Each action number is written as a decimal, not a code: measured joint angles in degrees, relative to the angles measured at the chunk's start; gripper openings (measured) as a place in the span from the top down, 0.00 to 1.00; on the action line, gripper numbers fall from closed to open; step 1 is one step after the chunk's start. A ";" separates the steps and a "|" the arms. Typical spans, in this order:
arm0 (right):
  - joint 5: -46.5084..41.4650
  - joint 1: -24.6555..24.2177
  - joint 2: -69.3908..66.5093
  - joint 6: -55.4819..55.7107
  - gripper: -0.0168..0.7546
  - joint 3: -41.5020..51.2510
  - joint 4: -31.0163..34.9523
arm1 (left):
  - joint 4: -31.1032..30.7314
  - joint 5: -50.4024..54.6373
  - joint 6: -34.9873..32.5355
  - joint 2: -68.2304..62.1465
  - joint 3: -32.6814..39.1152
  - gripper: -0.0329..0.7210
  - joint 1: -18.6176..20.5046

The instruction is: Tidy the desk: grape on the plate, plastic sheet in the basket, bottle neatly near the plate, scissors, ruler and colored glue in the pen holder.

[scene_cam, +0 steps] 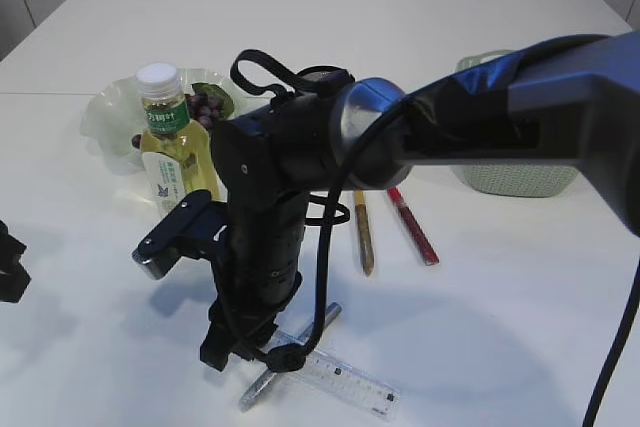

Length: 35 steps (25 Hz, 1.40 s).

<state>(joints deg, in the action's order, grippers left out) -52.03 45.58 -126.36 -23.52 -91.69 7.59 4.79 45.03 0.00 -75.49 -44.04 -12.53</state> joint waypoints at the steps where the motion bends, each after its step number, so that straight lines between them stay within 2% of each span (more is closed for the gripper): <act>1: 0.00 0.00 0.00 0.00 0.59 0.00 0.00 | 0.00 0.25 0.00 0.00 0.00 0.50 0.00; 24: -0.62 0.00 0.94 2.40 0.60 -0.12 -0.12 | 0.00 0.62 0.00 0.00 0.00 0.50 0.00; 35: -4.96 -0.10 1.62 3.76 0.60 -6.11 -0.12 | 0.00 0.62 0.00 0.00 0.00 0.50 0.00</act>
<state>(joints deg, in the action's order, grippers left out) -56.98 45.48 -124.74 -19.76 -97.80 7.46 4.79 45.65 0.00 -75.49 -44.04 -12.53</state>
